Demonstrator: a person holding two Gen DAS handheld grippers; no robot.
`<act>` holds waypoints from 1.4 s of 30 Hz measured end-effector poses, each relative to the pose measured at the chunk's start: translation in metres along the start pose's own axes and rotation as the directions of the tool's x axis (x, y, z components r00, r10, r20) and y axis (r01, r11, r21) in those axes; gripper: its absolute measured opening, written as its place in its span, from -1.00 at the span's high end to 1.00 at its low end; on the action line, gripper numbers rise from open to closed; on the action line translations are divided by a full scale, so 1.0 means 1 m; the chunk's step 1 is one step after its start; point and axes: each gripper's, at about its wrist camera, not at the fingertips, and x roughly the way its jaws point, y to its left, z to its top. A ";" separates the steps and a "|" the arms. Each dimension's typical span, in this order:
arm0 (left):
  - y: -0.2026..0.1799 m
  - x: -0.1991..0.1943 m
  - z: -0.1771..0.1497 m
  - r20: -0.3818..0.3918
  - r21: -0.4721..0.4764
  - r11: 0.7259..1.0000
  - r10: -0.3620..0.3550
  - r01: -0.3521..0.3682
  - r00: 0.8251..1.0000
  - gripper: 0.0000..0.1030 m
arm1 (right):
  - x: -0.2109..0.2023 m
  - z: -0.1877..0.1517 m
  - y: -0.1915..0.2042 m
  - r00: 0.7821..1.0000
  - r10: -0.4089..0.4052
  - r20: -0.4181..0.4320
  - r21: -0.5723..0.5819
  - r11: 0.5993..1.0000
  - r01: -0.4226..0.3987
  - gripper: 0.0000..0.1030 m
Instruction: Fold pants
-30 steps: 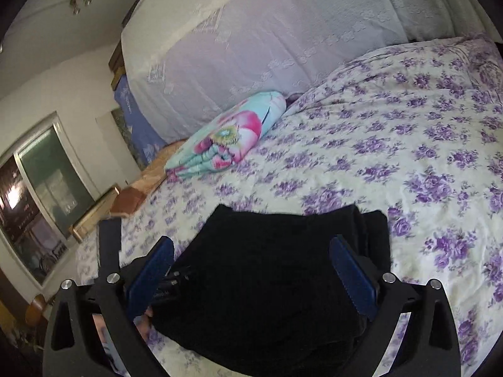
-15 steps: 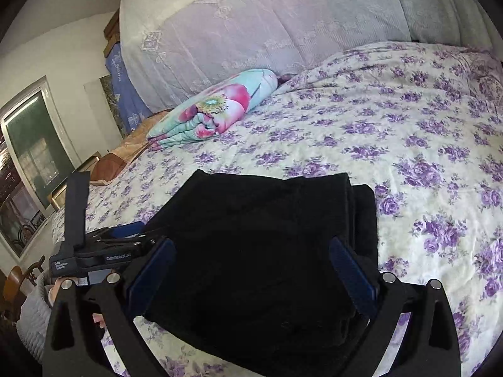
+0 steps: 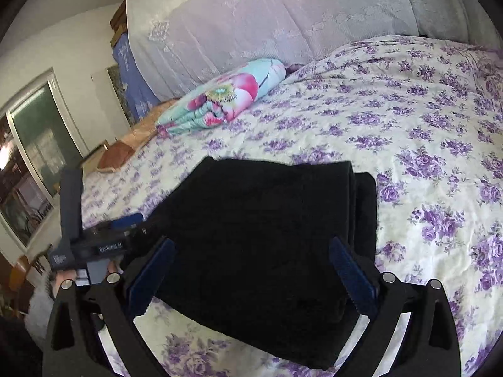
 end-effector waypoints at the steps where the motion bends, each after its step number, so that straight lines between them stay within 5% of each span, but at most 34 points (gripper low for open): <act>1: -0.001 -0.007 -0.001 0.018 0.002 1.000 -0.012 0.012 1.000 -0.91 | -0.004 0.007 -0.005 1.000 0.025 0.014 0.022 0.999 -0.025 -0.93; 8: -0.036 -0.051 0.001 0.128 0.066 0.983 -0.181 0.174 0.975 -0.90 | 0.013 0.049 -0.072 0.992 0.123 0.038 0.275 0.953 -0.129 -0.89; 10: -0.059 -0.048 0.007 0.105 0.130 0.970 -0.219 0.204 0.970 -0.90 | 0.025 0.048 -0.085 0.982 0.188 0.024 0.339 0.922 -0.185 -0.54; 19: -0.156 -0.014 -0.009 -0.070 0.324 0.876 -0.354 0.357 0.933 -0.90 | 0.043 0.028 -0.096 0.965 0.263 -0.003 0.399 0.885 -0.240 0.12; 24: -0.166 0.011 -0.024 -0.165 0.323 0.864 -0.350 0.386 0.922 -0.90 | 0.044 0.014 -0.100 0.962 0.272 -0.030 0.403 0.884 -0.238 0.35; 28: -0.154 0.010 -0.026 -0.174 0.298 0.854 -0.390 0.426 0.904 -0.90 | 0.034 0.006 -0.094 0.948 0.314 -0.051 0.389 0.881 -0.271 0.35; 32: -0.140 0.008 -0.022 -0.171 0.246 0.860 -0.415 0.447 0.894 -0.90 | 0.019 0.001 -0.097 0.912 0.408 -0.028 0.442 0.824 -0.355 0.29; 35: -0.129 0.005 -0.020 -0.163 0.213 0.863 -0.430 0.458 0.888 -0.90 | 0.007 -0.001 -0.102 0.901 0.433 -0.033 0.464 0.805 -0.369 -0.02; 38: -0.123 0.002 -0.020 -0.153 0.198 0.868 -0.431 0.455 0.889 -0.90 | -0.005 -0.005 -0.105 0.875 0.482 -0.043 0.494 0.772 -0.401 -0.07; 42: -0.122 0.002 -0.021 -0.152 0.199 0.869 -0.430 0.454 0.890 -0.90 | -0.013 -0.010 -0.103 0.901 0.427 -0.079 0.466 0.815 -0.346 -0.26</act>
